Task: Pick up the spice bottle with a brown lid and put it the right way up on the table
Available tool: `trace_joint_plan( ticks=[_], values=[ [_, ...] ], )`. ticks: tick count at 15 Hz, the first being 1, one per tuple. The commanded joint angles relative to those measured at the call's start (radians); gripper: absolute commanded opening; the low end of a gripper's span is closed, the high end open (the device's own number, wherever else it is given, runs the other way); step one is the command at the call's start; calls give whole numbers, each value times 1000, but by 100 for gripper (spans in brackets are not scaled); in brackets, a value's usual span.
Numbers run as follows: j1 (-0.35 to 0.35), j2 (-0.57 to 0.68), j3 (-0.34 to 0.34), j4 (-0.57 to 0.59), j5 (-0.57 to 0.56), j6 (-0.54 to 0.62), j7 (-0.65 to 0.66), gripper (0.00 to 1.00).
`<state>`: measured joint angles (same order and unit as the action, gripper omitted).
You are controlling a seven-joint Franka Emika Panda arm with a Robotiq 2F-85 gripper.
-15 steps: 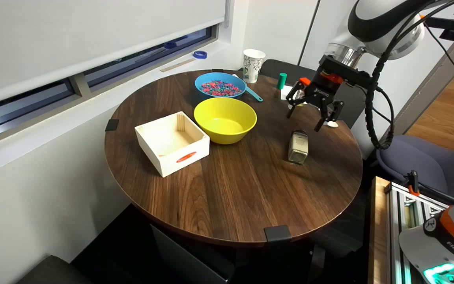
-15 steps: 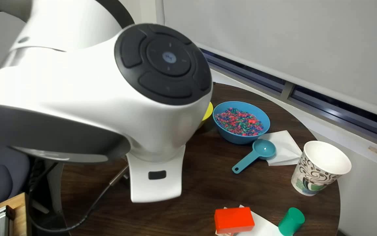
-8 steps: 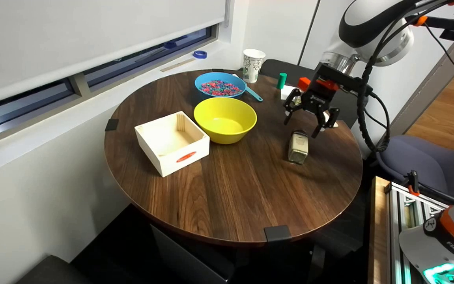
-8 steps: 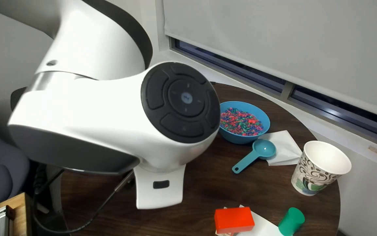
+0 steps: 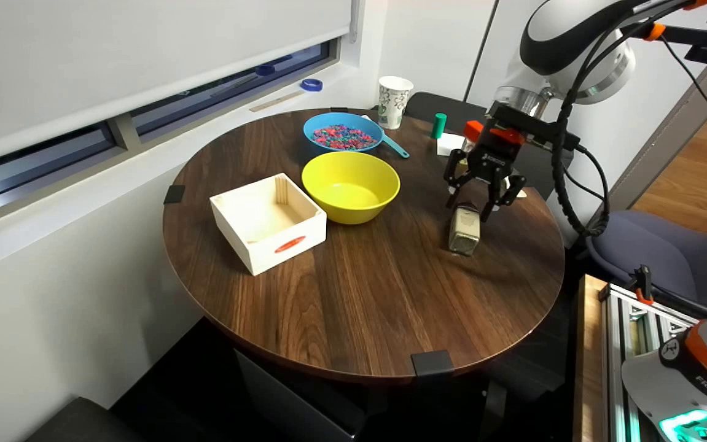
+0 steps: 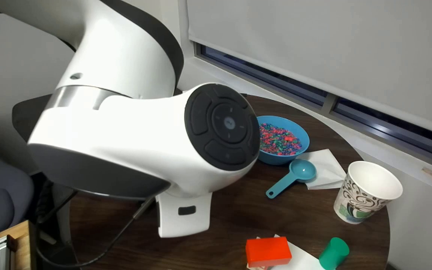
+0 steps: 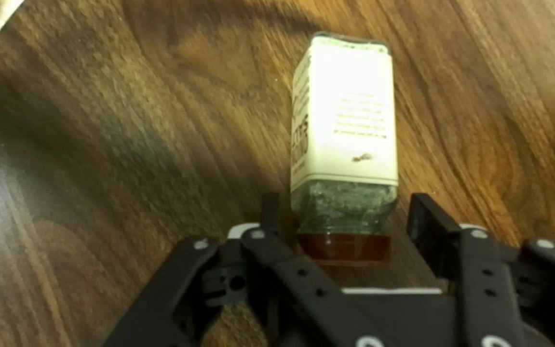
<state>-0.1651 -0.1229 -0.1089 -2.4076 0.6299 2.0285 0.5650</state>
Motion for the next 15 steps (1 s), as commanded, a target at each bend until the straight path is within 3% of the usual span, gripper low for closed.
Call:
trace_joint_plan(
  ticks=[1, 3, 7, 15],
  values=[
    [6, 10, -4, 21, -37, -31, 2, 38],
    [6, 7, 0, 24, -66, -36, 15, 25],
    [9, -4, 11, 56, -180, -61, 64, 24],
    [41, -35, 84, 159, -542, -88, 267, 24]
  ],
)
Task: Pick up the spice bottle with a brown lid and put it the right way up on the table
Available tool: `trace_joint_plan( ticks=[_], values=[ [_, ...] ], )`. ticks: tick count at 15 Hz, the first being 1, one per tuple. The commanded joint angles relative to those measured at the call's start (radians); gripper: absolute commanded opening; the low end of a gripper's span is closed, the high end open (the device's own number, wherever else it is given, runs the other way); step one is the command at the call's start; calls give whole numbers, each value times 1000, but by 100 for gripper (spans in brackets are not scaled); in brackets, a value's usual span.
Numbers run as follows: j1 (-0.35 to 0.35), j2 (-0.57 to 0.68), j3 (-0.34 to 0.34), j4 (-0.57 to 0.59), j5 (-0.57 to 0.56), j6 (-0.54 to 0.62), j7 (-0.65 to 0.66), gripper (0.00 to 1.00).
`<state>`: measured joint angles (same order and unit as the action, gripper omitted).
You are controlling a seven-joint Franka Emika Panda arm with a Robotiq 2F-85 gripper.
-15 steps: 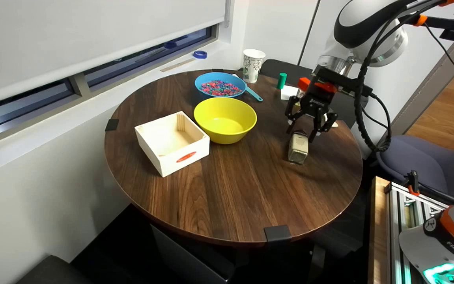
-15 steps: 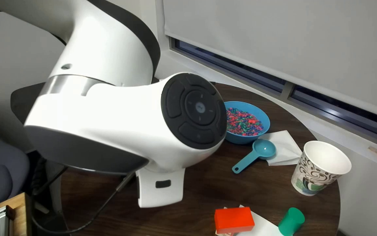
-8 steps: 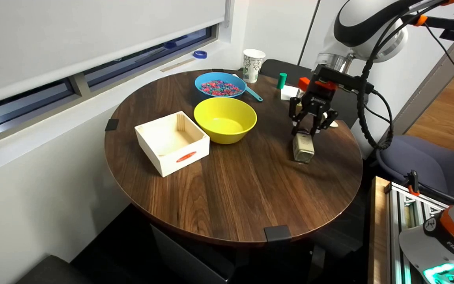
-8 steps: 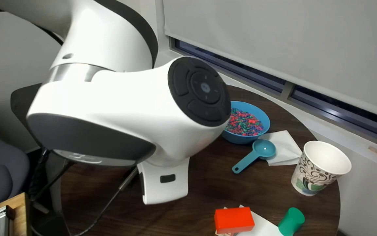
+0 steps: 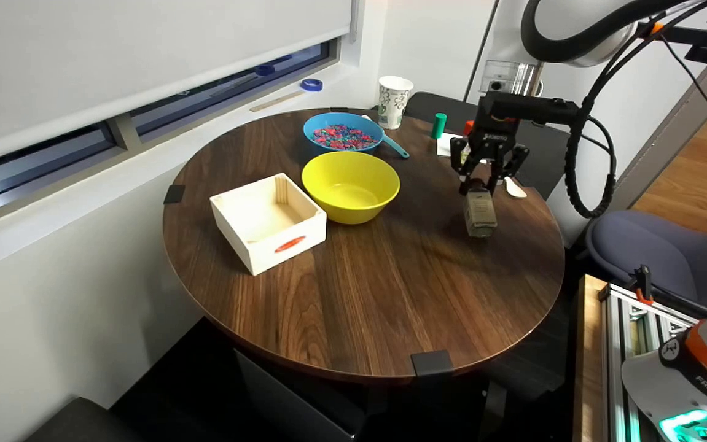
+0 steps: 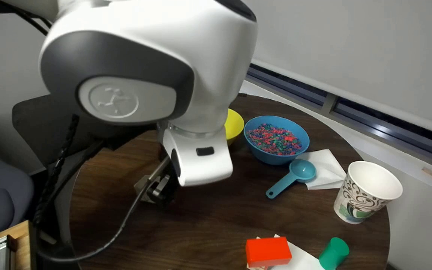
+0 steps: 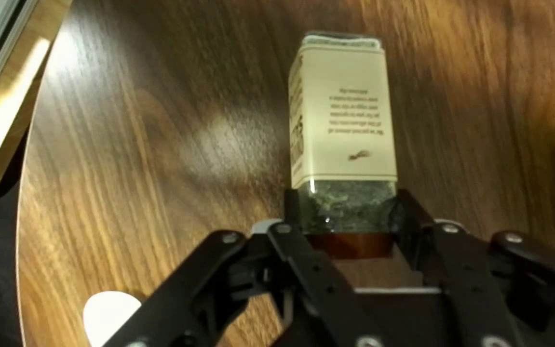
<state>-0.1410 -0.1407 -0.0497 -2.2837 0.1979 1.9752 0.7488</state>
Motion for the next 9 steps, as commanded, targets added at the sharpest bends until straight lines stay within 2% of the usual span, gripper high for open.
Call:
trace_joint_plan(
  ticks=[1, 6, 9],
  values=[
    [20, -17, 35, 47, -150, -35, 111, 24],
    [40, -26, 85, 82, -351, -16, 280, 24],
    [51, -28, 100, 91, -424, -13, 352, 24]
  ],
)
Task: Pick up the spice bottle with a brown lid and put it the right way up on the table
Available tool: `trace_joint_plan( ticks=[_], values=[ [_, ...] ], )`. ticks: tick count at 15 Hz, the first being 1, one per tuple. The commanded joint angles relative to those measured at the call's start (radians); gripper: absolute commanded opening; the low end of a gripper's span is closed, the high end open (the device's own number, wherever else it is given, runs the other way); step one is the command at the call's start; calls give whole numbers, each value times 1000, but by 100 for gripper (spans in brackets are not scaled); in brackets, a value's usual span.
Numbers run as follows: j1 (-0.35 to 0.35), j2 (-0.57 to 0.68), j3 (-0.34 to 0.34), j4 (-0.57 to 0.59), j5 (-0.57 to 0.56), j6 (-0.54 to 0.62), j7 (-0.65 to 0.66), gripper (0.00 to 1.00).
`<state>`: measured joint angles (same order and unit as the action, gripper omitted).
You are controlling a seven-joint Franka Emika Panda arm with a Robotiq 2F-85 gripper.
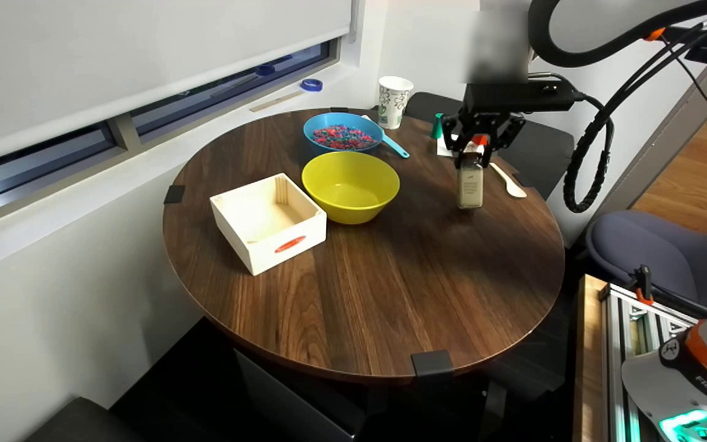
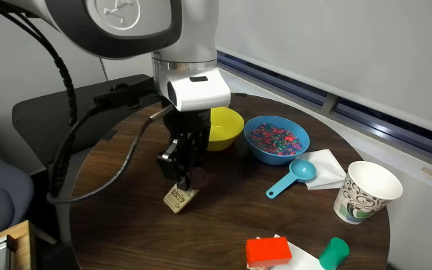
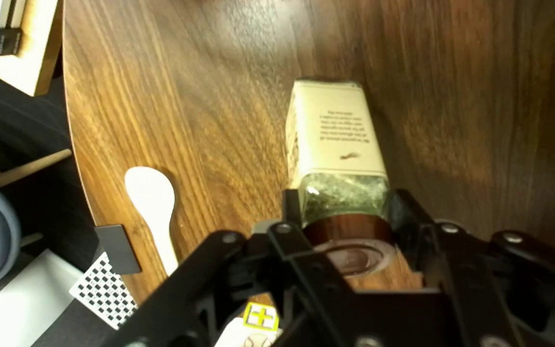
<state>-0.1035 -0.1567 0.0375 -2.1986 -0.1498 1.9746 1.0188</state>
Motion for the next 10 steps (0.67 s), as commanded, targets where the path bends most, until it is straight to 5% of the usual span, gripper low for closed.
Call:
trace_joint_plan(
  ticks=[1, 10],
  values=[
    [18, -15, 17, 7, -94, -9, 103, 24],
    [41, -25, 28, 1, -140, 2, 200, 24]
  ],
)
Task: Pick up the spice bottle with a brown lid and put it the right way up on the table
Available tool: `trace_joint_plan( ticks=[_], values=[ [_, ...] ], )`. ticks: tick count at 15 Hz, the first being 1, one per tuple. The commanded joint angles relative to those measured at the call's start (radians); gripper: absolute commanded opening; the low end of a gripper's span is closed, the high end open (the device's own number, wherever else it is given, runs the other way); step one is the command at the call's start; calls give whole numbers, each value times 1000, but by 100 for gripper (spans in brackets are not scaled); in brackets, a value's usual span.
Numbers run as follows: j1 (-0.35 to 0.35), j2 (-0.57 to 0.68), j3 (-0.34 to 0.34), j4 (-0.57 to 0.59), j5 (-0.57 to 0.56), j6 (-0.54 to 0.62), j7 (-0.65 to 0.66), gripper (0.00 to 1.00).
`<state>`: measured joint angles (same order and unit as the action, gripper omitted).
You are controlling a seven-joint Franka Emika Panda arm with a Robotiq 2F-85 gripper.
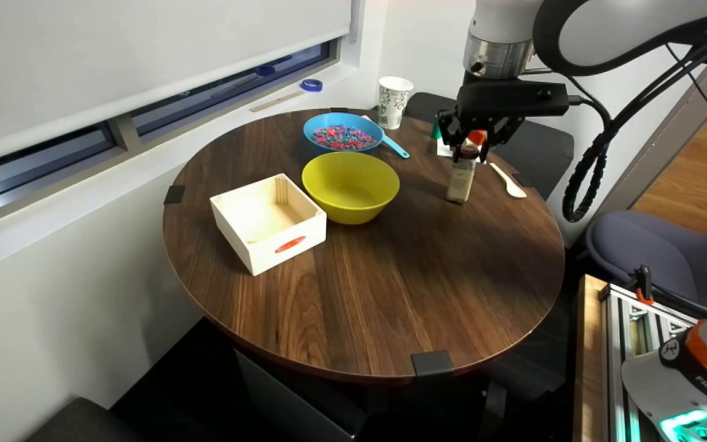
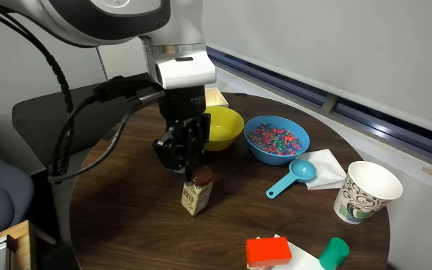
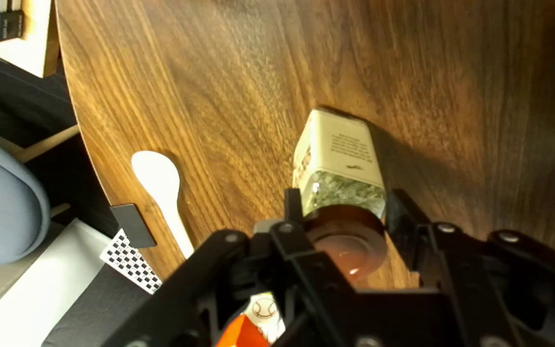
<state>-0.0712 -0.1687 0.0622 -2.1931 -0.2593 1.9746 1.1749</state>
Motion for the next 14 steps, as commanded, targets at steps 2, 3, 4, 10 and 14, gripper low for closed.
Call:
trace_joint_plan(
  ticks=[2, 3, 4, 10, 14],
  values=[
    [10, -17, 2, -4, -32, 4, 45, 24],
    [10, -19, 0, -4, -30, 6, 46, 74],
    [8, -24, 0, -5, -34, 12, 49, 77],
    [0, -75, -21, 7, -5, 5, 1, 100],
    [-5, -129, -49, 24, 61, -19, -69, 100]
  ],
)
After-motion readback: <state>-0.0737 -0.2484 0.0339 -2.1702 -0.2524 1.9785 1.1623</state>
